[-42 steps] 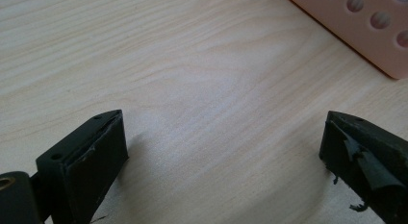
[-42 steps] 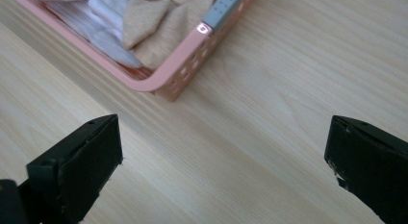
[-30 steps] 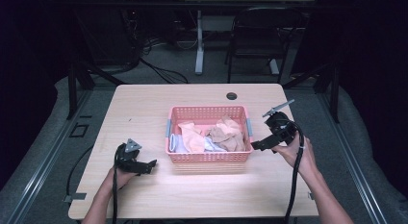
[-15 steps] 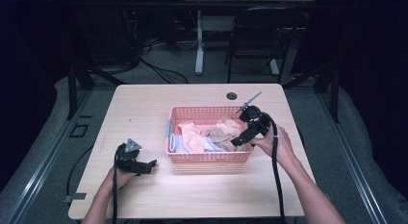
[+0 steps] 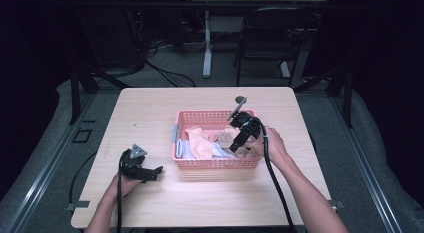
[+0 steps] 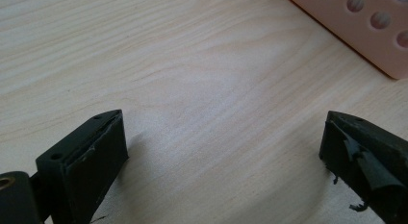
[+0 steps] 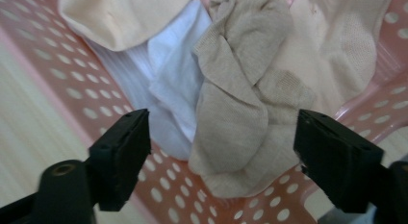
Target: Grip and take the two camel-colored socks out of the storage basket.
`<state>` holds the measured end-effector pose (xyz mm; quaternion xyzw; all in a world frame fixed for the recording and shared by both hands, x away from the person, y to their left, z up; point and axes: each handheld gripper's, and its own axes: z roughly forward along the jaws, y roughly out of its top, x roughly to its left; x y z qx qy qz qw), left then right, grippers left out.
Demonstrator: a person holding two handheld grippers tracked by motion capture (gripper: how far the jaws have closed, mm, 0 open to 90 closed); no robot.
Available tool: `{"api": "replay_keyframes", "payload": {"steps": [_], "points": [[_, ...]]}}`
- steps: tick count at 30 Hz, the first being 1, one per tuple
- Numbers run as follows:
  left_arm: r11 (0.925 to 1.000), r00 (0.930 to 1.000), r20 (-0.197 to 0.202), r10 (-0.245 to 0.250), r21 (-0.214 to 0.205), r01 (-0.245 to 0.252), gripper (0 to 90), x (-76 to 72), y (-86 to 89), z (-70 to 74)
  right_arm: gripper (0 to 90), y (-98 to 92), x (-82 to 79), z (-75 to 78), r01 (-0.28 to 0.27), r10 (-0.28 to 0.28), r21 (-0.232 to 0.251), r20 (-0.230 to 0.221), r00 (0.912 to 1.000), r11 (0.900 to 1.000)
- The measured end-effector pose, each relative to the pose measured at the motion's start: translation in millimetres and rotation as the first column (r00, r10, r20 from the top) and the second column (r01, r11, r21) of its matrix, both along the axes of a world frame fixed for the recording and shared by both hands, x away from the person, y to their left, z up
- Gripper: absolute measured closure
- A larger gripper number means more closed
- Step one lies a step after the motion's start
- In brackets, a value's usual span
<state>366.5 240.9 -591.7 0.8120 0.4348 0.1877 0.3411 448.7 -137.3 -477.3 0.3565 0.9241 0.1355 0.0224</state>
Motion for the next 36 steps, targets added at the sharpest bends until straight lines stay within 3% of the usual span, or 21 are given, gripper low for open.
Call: {"api": "replay_keyframes", "payload": {"steps": [4,6,12,16,17,19,21,22,30,32,36], "points": [[1.0,1.0,0.0,0.0,0.0,0.0,2.5,0.0,0.0,0.0,29.6,15.0,10.2,-12.5,-0.009,0.01,-0.059,0.02,0.9998,0.9982],[1.0,1.0,0.0,0.0,0.0,0.0,2.5,0.0,0.0,0.0,30.5,16.7,11.7,-14.0,-0.009,0.011,-0.062,0.024,0.9996,0.998],[1.0,1.0,0.0,0.0,0.0,0.0,2.5,0.0,0.0,0.0,37.9,27.4,23.9,-35.8,-0.008,0.007,-0.152,-0.003,1.0,0.9883],[1.0,1.0,0.0,0.0,0.0,0.0,2.5,0.0,0.0,0.0,51.8,30.3,27.0,-44.3,0.011,-0.016,-0.134,-0.039,0.9991,0.9909],[1.0,1.0,0.0,0.0,-0.001,0.0,2.5,0.0,0.0,0.0,60.1,31.4,27.4,-46.1,0.008,-0.014,-0.143,-0.045,0.9989,0.9898],[1.0,1.0,0.0,0.0,-0.001,0.0,2.5,0.0,0.0,-0.1,73.8,32.6,26.6,-46.1,-0.001,-0.001,-0.134,-0.016,0.9999,0.991],[1.0,1.0,0.0,0.0,0.0,0.0,2.5,0.0,0.0,0.0,80.3,32.3,25.2,-41.2,-0.006,0.004,-0.116,-0.015,0.9999,0.9932],[1.0,1.0,-0.001,0.001,-0.001,-0.001,2.5,-0.1,-0.1,0.0,81.6,31.3,23.9,-38.1,-0.005,0.004,-0.091,-0.007,1.0,0.9958],[1.0,1.0,0.0,0.0,0.0,0.0,2.5,0.0,0.0,0.0,82.8,19.0,18.2,-15.8,0.009,-0.009,-0.023,0.003,1.0,0.9997],[1.0,1.0,0.0,0.0,0.0,0.0,2.5,0.0,0.0,0.0,82.8,12.5,16.9,-3.9,0.021,-0.022,0.022,0.018,0.9996,0.9995],[1.0,1.0,0.0,0.0,0.0,0.0,2.5,0.0,0.0,0.0,82.7,7.9,15.6,7.1,0.029,-0.03,0.046,0.039,0.9988,0.9985]]}}
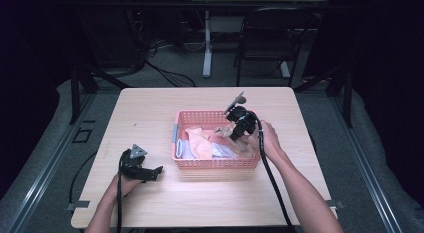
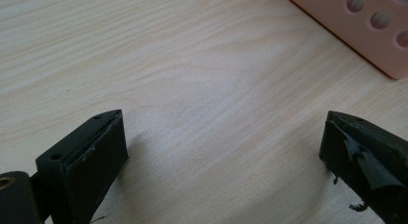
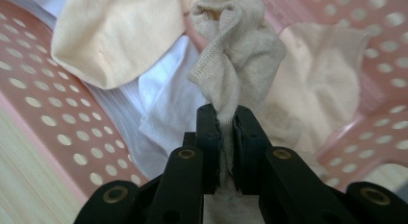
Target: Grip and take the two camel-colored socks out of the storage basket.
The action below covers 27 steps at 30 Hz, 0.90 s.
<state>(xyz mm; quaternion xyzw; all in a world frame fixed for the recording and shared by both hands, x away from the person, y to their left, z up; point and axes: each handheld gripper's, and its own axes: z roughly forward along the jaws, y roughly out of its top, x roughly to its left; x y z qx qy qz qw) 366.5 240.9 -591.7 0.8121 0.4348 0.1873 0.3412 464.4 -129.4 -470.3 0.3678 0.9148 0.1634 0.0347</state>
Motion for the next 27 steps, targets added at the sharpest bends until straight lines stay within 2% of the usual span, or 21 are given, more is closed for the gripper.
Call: {"api": "replay_keyframes", "payload": {"steps": [1,7,8,13,14,22,23,27], "points": [[1.0,1.0,0.0,0.0,0.0,0.0,2.5,0.0,0.0,0.0,82.6,-2.3,-1.2,7.3,0.006,-0.006,0.01,0.003,1.0,0.9999],[1.0,1.0,0.001,0.0,0.0,0.0,2.4,0.0,0.0,0.0,82.5,-4.1,-4.9,19.5,-0.007,0.007,0.018,0.02,0.9998,0.9998],[1.0,1.0,0.001,0.001,0.0,-0.001,2.5,0.0,0.0,-0.1,82.5,-5.1,-7.3,24.8,-0.006,0.004,0.034,0.034,0.9994,0.9994],[1.0,1.0,0.0,0.0,0.0,0.0,2.5,0.0,0.0,0.0,82.3,-8.8,-11.1,37.5,-0.007,0.004,0.053,0.052,0.9986,0.9986],[1.0,1.0,0.0,0.0,0.0,0.0,2.5,0.0,0.0,0.0,82.2,-11.0,-13.0,43.9,-0.012,0.008,0.051,0.063,0.998,0.9986],[1.0,1.0,0.001,0.0,0.0,0.0,2.5,0.0,0.0,0.0,82.2,-24.4,-19.2,61.2,-0.005,0.002,0.041,0.074,0.9973,0.9991],[1.0,1.0,0.0,0.0,0.0,0.0,2.5,0.0,0.0,0.0,82.2,-26.6,-20.4,62.1,0.009,-0.013,0.058,0.081,0.9966,0.9983],[1.0,1.0,0.0,0.0,0.0,0.0,2.5,0.0,0.0,0.0,82.2,-36.6,-22.3,69.8,0.023,-0.028,0.056,0.097,0.9949,0.9982]]}}
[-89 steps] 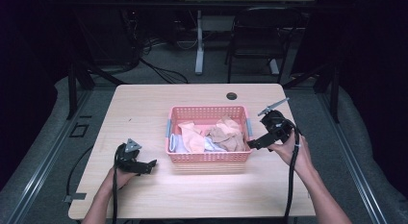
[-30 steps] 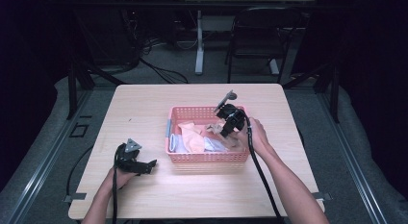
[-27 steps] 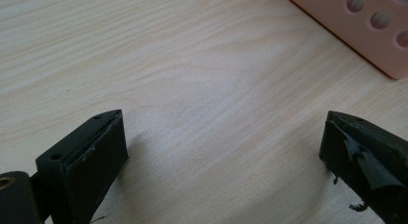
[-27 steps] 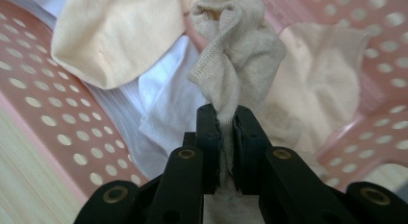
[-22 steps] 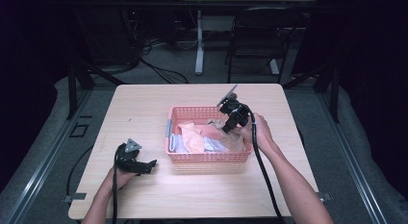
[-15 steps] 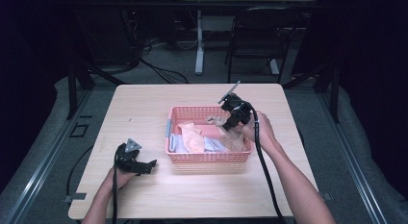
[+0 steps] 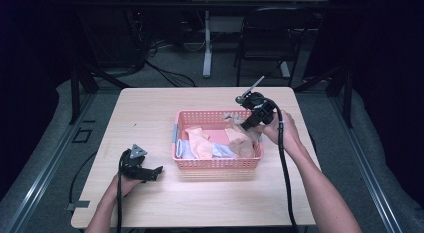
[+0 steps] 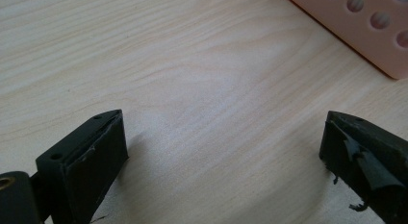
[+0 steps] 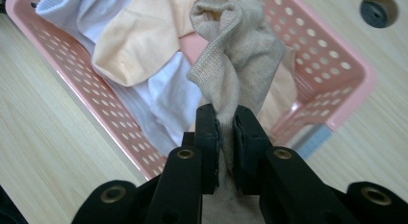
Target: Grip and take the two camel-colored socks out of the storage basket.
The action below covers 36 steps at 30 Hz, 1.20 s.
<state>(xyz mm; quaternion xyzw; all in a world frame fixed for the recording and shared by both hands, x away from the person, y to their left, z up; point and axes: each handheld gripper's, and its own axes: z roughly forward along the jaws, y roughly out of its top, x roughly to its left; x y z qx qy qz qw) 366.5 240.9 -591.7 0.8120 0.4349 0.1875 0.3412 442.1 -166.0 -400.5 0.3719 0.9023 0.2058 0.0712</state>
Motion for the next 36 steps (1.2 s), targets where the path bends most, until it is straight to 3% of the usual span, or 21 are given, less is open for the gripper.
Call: {"api": "replay_keyframes", "payload": {"steps": [6,16,19,22,36], "points": [[1.0,1.0,0.0,0.0,0.0,0.0,2.5,0.0,0.0,0.0,82.1,-30.9,-4.7,15.9,0.051,-0.052,0.014,0.029,0.9983,0.9986],[1.0,1.0,0.0,0.0,0.0,0.0,2.5,0.0,0.0,0.0,82.0,-73.7,-12.6,21.5,0.131,-0.133,0.033,0.054,0.9897,0.9908],[1.0,1.0,0.0,0.0,0.0,0.0,2.5,0.0,0.0,0.0,82.0,-84.8,-15.9,18.0,0.15,-0.153,0.048,0.059,0.9865,0.9875],[1.0,1.0,0.001,0.0,0.0,0.0,2.5,0.0,0.0,0.0,82.0,-98.5,-21.2,4.8,0.183,-0.186,0.059,0.055,0.981,0.9814],[1.0,1.0,0.0,0.0,0.0,0.0,2.5,0.0,0.0,0.0,81.9,-122.1,-30.6,-27.0,0.239,-0.239,0.034,0.013,0.9709,0.9705]]}}
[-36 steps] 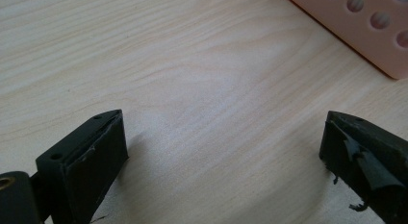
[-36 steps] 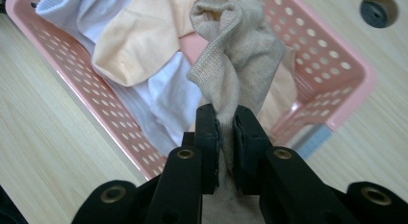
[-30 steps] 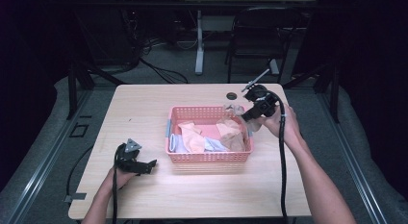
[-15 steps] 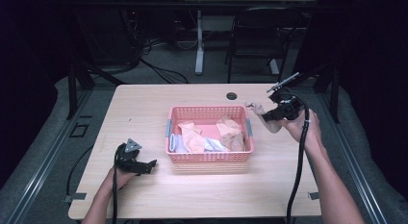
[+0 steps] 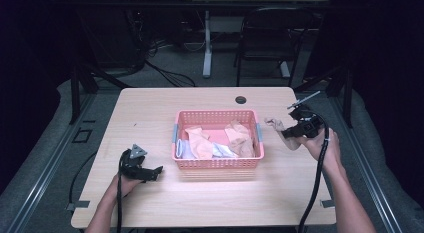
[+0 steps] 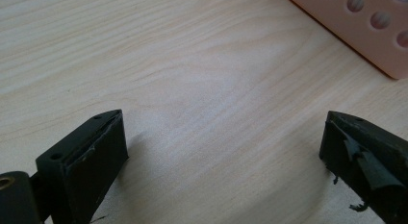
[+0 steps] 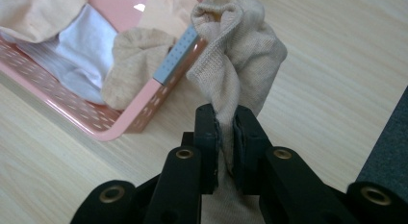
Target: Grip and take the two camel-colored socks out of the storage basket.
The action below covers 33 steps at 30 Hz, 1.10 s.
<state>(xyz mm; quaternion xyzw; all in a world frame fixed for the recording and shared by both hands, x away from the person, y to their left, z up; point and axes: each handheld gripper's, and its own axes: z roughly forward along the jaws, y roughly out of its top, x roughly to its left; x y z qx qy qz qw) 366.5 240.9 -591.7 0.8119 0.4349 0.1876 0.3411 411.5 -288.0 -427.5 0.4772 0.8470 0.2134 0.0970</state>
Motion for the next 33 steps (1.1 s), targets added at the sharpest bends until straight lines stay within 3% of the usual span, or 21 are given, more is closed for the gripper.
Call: {"api": "replay_keyframes", "payload": {"steps": [6,17,21,23,33], "points": [[1.0,1.0,0.0,0.0,0.0,0.0,2.5,0.0,0.0,0.0,81.9,-5.1,-0.9,-4.7,0.017,-0.017,0.004,-0.013,0.9998,0.9998],[1.0,1.0,0.0,0.001,0.0,-0.001,2.5,-0.1,-0.1,0.0,81.4,-19.3,5.8,-27.6,0.065,-0.065,-0.011,-0.06,0.996,0.9978],[1.0,1.0,0.0,0.002,0.0,-0.002,2.5,-0.2,-0.1,0.0,81.5,-24.5,7.5,-40.7,0.084,-0.086,-0.024,-0.087,0.9925,0.9962],[1.0,1.0,0.0,0.002,0.001,-0.002,2.5,-0.2,-0.1,0.0,81.5,-30.7,9.9,-51.5,0.089,-0.095,-0.052,-0.122,0.9879,0.9947],[1.0,1.0,0.001,0.001,0.0,-0.001,2.5,-0.1,-0.1,0.0,80.2,-40.1,14.7,-64.7,0.122,-0.124,-0.023,-0.16,0.9792,0.9922]]}}
